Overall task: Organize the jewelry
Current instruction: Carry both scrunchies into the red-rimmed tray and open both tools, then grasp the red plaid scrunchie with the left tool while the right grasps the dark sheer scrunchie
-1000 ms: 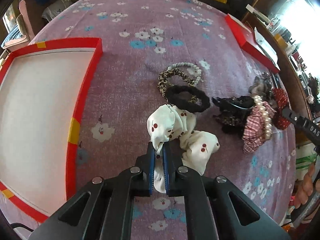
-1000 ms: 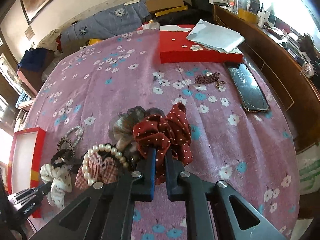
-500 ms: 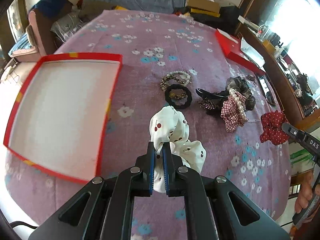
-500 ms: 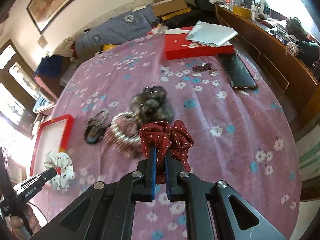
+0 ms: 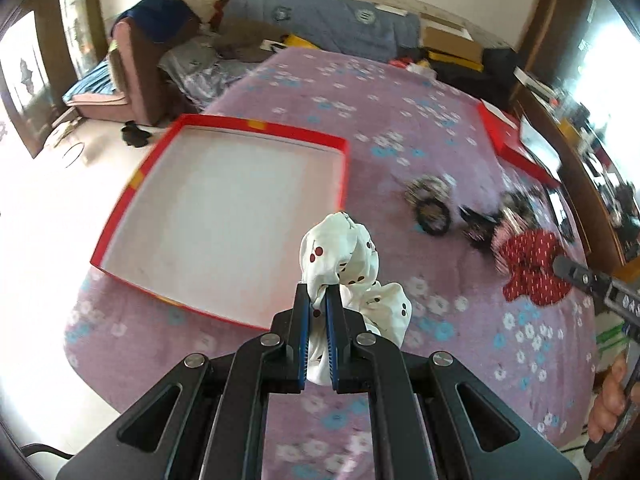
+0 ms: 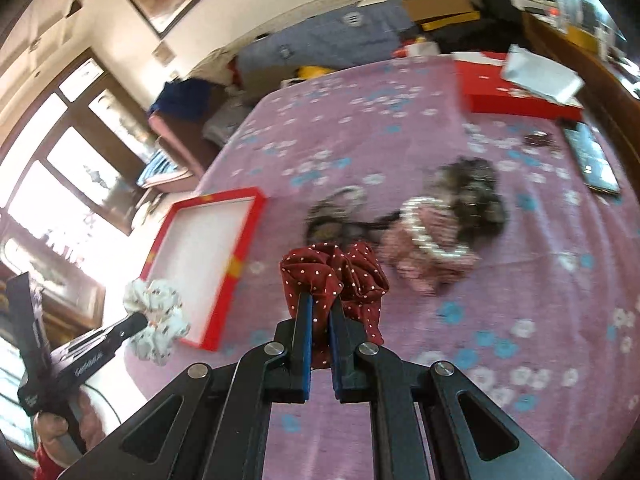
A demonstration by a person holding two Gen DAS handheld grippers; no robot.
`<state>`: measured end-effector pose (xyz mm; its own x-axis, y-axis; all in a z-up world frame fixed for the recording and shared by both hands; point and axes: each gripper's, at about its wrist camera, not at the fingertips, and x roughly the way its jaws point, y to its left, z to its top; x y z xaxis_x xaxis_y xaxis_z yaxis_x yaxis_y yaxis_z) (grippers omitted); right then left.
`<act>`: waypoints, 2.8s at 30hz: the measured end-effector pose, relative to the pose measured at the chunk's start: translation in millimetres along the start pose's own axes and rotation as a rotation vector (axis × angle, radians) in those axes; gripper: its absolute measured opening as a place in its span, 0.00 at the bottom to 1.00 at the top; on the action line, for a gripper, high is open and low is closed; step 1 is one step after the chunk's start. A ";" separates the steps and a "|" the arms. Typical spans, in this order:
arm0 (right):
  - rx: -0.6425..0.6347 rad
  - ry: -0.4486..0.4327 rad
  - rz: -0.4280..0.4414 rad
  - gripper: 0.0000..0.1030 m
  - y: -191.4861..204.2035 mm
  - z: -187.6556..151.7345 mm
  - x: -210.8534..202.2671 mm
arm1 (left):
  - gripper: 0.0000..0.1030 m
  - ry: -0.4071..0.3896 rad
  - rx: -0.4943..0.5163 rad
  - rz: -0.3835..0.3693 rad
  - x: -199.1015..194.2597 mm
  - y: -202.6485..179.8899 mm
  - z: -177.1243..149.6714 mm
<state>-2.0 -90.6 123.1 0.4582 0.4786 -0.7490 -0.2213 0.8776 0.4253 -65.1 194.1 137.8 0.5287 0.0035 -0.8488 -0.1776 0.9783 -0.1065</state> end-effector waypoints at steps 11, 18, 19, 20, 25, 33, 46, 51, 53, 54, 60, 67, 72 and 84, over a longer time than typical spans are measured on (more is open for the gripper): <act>-0.080 0.062 0.102 0.08 101.6 48.1 96.8 | 0.07 0.016 -0.016 0.019 55.3 85.5 77.6; -0.055 0.111 0.069 0.08 138.0 82.6 185.5 | 0.07 0.059 -0.038 0.006 114.1 133.2 128.9; -0.057 0.113 0.058 0.08 140.4 85.8 193.8 | 0.07 0.064 -0.039 0.006 121.1 137.9 133.8; -0.057 0.117 0.049 0.08 143.7 88.1 200.1 | 0.07 0.070 -0.038 0.005 128.3 142.7 138.3; -0.060 0.136 -0.005 0.08 150.3 98.5 231.0 | 0.07 0.095 -0.021 0.012 158.8 155.0 156.1; -0.086 0.167 -0.051 0.12 153.3 96.6 254.1 | 0.22 0.109 -0.035 -0.004 173.4 160.8 161.3; -0.109 0.112 0.009 0.47 156.7 92.3 214.4 | 0.47 0.005 -0.055 0.064 104.1 150.4 148.3; -0.107 0.107 0.046 0.47 142.7 73.4 181.8 | 0.48 -0.034 -0.059 0.095 70.3 133.9 129.1; -0.097 0.104 0.057 0.47 130.5 62.2 163.6 | 0.48 -0.037 -0.067 0.081 59.1 122.9 118.7; -0.092 0.102 0.059 0.47 124.9 57.2 155.8 | 0.48 -0.037 -0.069 0.074 56.1 117.8 114.4; -0.035 0.082 0.029 0.47 63.8 17.4 91.7 | 0.48 -0.026 -0.049 -0.012 41.4 58.3 84.1; 0.091 0.050 -0.113 0.48 -32.3 -16.0 26.0 | 0.49 0.025 0.057 -0.108 55.0 -31.7 53.1; 0.145 0.020 -0.182 0.48 -75.1 -22.5 3.2 | 0.48 0.062 0.151 -0.177 75.5 -97.7 39.4; 0.227 -0.041 -0.167 0.47 -142.0 18.1 9.5 | 0.33 0.130 0.291 -0.317 135.5 -203.7 33.9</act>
<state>49.3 -211.2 64.7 0.5080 0.3226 -0.7987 0.0566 0.9127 0.4047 70.8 2.3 62.0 0.4072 -0.3136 -0.8578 0.2274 0.9444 -0.2373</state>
